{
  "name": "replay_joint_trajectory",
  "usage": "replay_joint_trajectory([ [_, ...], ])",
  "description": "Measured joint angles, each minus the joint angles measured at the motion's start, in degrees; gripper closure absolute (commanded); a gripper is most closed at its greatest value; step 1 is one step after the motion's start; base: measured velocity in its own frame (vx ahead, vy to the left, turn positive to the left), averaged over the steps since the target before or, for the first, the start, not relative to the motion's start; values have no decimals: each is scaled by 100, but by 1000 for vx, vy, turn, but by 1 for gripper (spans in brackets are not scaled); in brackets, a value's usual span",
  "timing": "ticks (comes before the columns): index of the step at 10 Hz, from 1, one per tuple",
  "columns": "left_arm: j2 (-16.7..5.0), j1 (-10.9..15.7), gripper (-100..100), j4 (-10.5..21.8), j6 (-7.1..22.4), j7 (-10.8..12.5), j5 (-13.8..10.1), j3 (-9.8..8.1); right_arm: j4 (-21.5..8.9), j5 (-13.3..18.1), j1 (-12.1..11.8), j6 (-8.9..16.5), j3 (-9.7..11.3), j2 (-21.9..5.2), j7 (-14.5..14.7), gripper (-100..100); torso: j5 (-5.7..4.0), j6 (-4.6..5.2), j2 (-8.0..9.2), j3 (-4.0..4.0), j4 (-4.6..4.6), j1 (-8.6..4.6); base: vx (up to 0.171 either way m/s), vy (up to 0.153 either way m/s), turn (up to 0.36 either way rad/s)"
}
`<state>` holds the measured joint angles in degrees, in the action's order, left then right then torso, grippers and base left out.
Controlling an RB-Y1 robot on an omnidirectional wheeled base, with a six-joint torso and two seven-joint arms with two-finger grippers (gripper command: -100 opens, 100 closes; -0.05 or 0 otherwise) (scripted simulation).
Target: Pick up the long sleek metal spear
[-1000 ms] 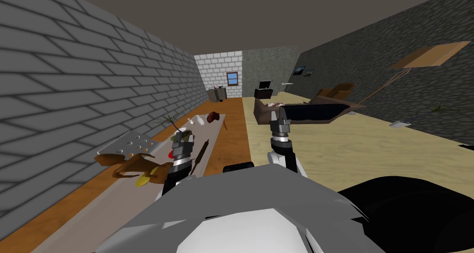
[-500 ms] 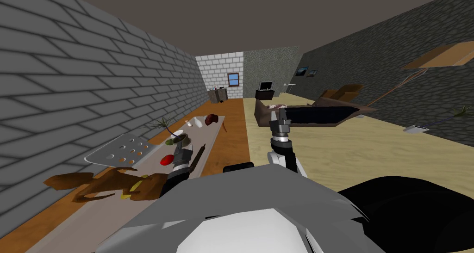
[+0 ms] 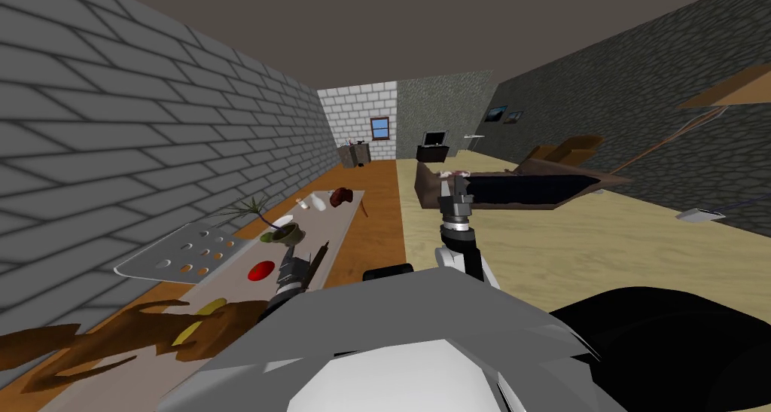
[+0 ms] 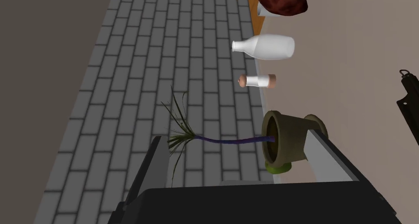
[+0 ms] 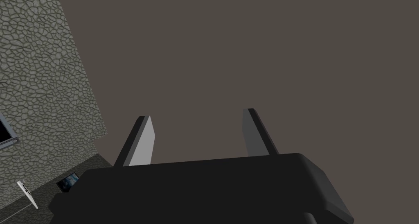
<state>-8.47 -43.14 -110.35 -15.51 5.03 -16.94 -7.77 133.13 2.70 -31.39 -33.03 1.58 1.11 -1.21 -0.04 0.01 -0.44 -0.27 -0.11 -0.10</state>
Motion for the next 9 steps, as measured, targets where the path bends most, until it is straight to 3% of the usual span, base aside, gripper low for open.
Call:
replay_joint_trajectory([
  [2, 37, 22, -100, 360, 341, -6, -259, -155, 0, 0, -1, 0, 0, 0, 0, 0, -1, -1, -23, -12, -4, -7, 175, -54, 22],
  [3, -69, -107, -100, 430, 439, 59, -384, -219, 0, 0, 0, 0, 0, 0, 0, 0, -1, -1, -15, -9, -4, -1, 138, -51, 10],
  [4, -29, -228, -100, 490, 537, 80, -487, -253, 0, 0, 0, 0, 0, 0, 0, 0, 0, -1, -10, -6, -2, -4, 108, -44, 12],
  [7, -55, -258, -100, 1163, 720, 130, -798, -367, 0, 0, -1, 0, 0, 0, 0, 0, 2, -1, -15, -8, -3, 9, 147, -19, 11],
  [9, -90, -355, -100, 1276, 1089, 187, -1016, -543, 0, 0, 0, 0, 0, 0, 0, 0, 3, 0, -10, -6, -2, 13, 128, -12, 2],
])
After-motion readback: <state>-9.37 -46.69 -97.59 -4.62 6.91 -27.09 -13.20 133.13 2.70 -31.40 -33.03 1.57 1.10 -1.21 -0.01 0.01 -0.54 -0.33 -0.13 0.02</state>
